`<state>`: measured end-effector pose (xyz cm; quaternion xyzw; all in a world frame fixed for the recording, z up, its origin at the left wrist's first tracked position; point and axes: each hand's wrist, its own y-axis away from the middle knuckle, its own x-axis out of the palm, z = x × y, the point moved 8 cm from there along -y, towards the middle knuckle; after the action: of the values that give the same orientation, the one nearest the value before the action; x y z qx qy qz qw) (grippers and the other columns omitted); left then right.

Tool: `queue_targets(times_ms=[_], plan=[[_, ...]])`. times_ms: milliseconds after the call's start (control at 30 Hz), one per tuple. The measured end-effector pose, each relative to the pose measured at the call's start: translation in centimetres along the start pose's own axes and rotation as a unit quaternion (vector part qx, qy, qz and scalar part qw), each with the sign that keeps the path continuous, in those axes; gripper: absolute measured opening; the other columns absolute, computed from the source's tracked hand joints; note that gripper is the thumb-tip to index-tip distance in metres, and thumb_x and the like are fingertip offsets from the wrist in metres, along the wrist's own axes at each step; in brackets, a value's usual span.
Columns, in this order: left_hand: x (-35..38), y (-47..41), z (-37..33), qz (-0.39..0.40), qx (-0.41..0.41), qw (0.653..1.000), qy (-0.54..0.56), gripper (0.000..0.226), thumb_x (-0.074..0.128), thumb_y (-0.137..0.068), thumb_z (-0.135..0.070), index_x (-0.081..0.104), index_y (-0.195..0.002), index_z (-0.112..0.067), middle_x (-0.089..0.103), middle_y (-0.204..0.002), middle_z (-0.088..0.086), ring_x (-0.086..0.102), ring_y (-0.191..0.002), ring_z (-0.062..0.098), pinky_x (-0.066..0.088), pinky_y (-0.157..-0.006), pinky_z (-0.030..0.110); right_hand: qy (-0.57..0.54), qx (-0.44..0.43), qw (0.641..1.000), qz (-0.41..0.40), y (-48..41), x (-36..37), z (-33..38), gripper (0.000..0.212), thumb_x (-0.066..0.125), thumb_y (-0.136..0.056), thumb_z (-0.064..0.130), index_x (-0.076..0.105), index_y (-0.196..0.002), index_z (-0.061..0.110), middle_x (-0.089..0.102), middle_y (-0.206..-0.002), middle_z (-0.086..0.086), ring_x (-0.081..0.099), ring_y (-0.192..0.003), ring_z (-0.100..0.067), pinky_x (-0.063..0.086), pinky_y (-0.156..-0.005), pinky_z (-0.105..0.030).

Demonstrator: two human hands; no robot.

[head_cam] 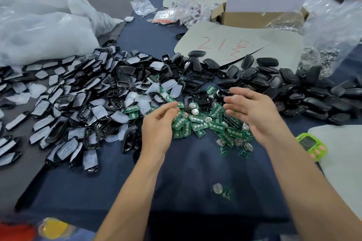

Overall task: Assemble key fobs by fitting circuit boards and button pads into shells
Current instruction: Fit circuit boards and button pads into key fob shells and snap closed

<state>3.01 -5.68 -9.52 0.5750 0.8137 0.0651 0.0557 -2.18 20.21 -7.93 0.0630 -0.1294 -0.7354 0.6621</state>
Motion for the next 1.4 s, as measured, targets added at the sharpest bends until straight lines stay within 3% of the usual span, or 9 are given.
queue_targets(times_ms=[200,267,400,667,800,900,1000,1100,1400], plan=[[0.6,-0.7,0.6,0.024,0.047,0.981,-0.189,0.036,0.064,-0.090,-0.025,0.074,-0.119,-0.046,0.075,-0.109,-0.023,0.061,-0.058,-0.003,0.046,-0.056,0.007,0.571,-0.075,0.817,-0.033,-0.2,2.4,-0.4,0.051,0.066,-0.089,0.014,0.063,-0.136,0.032,0.074,-0.102,-0.004,0.069,-0.082,-0.023,0.057,-0.077,-0.034],[1.0,-0.8,0.9,0.038,0.070,0.965,-0.249,0.037,0.063,-0.092,-0.025,0.073,-0.123,-0.043,0.066,-0.128,-0.021,0.069,-0.096,0.001,0.053,-0.087,0.016,0.607,-0.087,0.787,-0.071,0.3,2.3,-0.7,0.053,0.068,-0.084,0.011,0.062,-0.135,0.025,0.070,-0.099,-0.011,0.065,-0.087,-0.034,0.054,-0.072,-0.038],[2.3,-0.8,1.4,0.078,0.119,0.909,-0.393,0.038,0.067,-0.097,-0.023,0.069,-0.133,-0.033,0.055,-0.151,-0.015,0.033,-0.149,0.006,0.022,-0.122,0.026,0.561,-0.114,0.810,-0.123,1.7,1.3,-0.8,0.029,0.072,-0.088,0.017,0.073,-0.117,0.020,0.075,-0.094,-0.009,0.064,-0.092,-0.034,0.049,-0.072,-0.039],[2.5,-0.7,1.3,0.056,0.157,0.901,-0.401,0.038,0.069,-0.098,-0.024,0.068,-0.135,-0.032,0.055,-0.152,-0.014,0.033,-0.150,0.007,0.024,-0.124,0.031,0.349,-0.149,0.899,-0.218,4.0,-0.7,0.2,0.023,0.060,-0.098,0.015,0.079,-0.107,0.025,0.077,-0.075,0.008,0.071,-0.072,-0.014,0.050,-0.072,-0.024],[2.6,0.4,0.5,0.044,0.174,0.935,-0.306,0.041,0.074,-0.092,-0.028,0.070,-0.131,-0.041,0.058,-0.134,-0.031,0.037,-0.136,-0.016,0.025,-0.112,0.006,0.151,-0.116,0.968,-0.166,4.8,0.9,-1.2,0.023,0.069,-0.090,0.010,0.077,-0.084,0.031,0.076,-0.070,0.013,0.075,-0.063,-0.007,0.064,-0.061,-0.030],[3.3,0.7,-0.3,0.057,0.185,0.932,-0.306,0.040,0.072,-0.093,-0.034,0.069,-0.132,-0.042,0.059,-0.132,-0.032,0.041,-0.134,-0.014,0.020,-0.105,-0.004,0.232,-0.117,0.960,-0.107,4.4,2.1,-1.7,0.017,0.072,-0.086,0.020,0.078,-0.078,0.034,0.076,-0.071,0.018,0.073,-0.067,-0.003,0.060,-0.065,-0.027],[3.8,0.2,-0.2,0.078,0.184,0.900,-0.387,0.047,0.066,-0.099,-0.030,0.059,-0.145,-0.035,0.053,-0.153,-0.016,0.030,-0.150,0.001,0.020,-0.121,0.020,0.328,-0.089,0.939,-0.045,2.8,2.7,-1.8,0.020,0.072,-0.086,0.021,0.078,-0.076,0.037,0.076,-0.072,0.018,0.069,-0.062,0.000,0.051,-0.060,-0.019],[3.5,-0.9,0.7,0.100,0.163,0.876,-0.444,0.057,0.059,-0.104,-0.035,0.043,-0.158,-0.028,0.034,-0.168,-0.006,0.012,-0.159,0.011,0.013,-0.128,0.033,0.081,-0.045,0.992,-0.086,1.2,1.9,-0.7,0.021,0.069,-0.094,0.012,0.077,-0.111,0.021,0.078,-0.095,0.000,0.076,-0.069,-0.015,0.061,-0.061,-0.026],[4.5,-4.4,1.9,0.086,0.185,0.807,-0.555,0.068,0.032,-0.107,-0.056,0.021,-0.165,-0.022,0.008,-0.175,0.005,-0.002,-0.162,0.022,-0.001,-0.129,0.039,0.499,-0.201,0.843,0.002,-4.9,9.3,3.8,0.046,0.057,-0.093,0.004,0.064,-0.138,0.014,0.069,-0.131,-0.011,0.064,-0.116,-0.026,0.046,-0.096,-0.027]])
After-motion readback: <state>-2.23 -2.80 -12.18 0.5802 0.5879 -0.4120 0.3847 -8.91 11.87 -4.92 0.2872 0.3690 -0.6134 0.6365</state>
